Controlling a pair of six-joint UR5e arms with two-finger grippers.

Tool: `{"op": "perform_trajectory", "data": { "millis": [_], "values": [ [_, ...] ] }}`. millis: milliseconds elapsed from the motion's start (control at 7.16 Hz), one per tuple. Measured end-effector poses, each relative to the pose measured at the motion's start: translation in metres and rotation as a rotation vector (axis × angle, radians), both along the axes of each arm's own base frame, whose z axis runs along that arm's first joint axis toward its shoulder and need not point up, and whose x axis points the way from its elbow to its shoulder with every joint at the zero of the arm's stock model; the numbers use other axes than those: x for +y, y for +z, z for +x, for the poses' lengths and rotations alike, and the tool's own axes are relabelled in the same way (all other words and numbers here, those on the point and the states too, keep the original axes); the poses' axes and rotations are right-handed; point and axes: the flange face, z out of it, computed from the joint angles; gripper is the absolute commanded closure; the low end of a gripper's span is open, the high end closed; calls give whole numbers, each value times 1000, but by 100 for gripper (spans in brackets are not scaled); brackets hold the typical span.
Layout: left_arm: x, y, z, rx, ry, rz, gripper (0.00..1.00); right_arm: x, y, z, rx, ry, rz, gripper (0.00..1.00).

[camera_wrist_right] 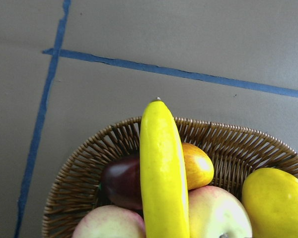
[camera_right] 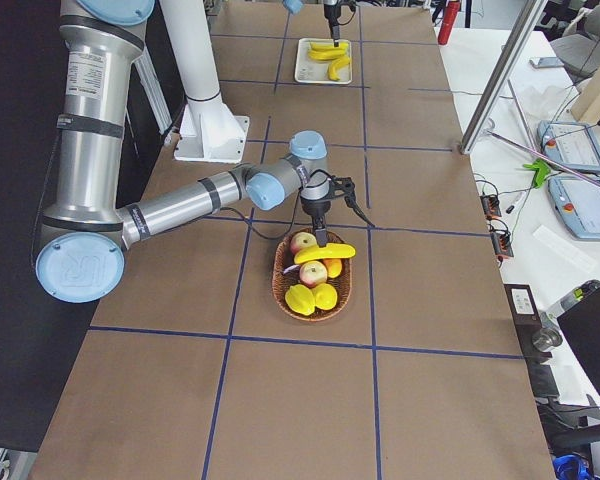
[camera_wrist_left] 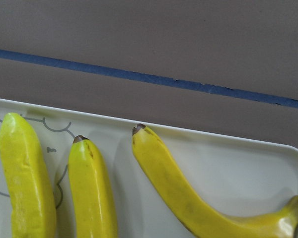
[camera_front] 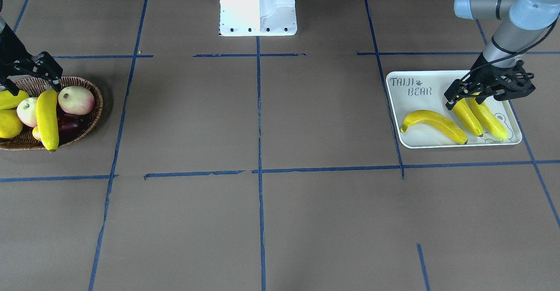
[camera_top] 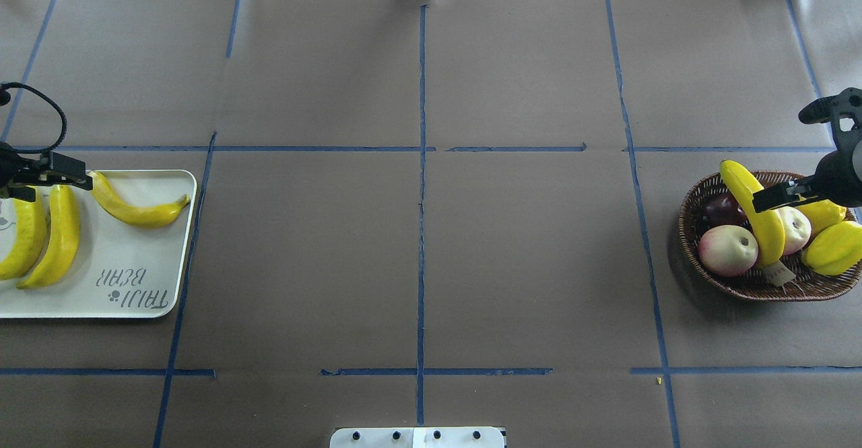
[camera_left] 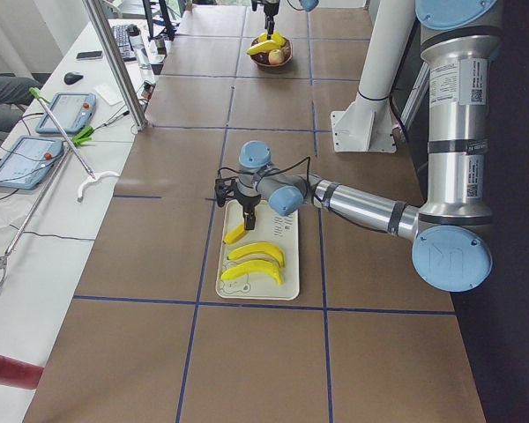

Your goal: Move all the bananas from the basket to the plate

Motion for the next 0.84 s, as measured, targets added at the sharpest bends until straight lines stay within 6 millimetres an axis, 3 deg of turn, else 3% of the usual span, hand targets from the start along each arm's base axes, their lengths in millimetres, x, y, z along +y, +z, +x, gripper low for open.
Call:
{"op": "perform_trajectory", "data": {
  "millis": [419, 559, 839],
  "values": [
    [-6, -13, -10, 54, 6, -10, 0, 2, 29, -14, 41, -42, -30, 3],
    [-8, -16, -9, 59, 5, -9, 0, 5, 34, -22, 48, -61, -37, 10],
    [-9, -18, -8, 61, 3, -9, 0, 9, 37, -30, 53, -83, -42, 49]
  ]
}}
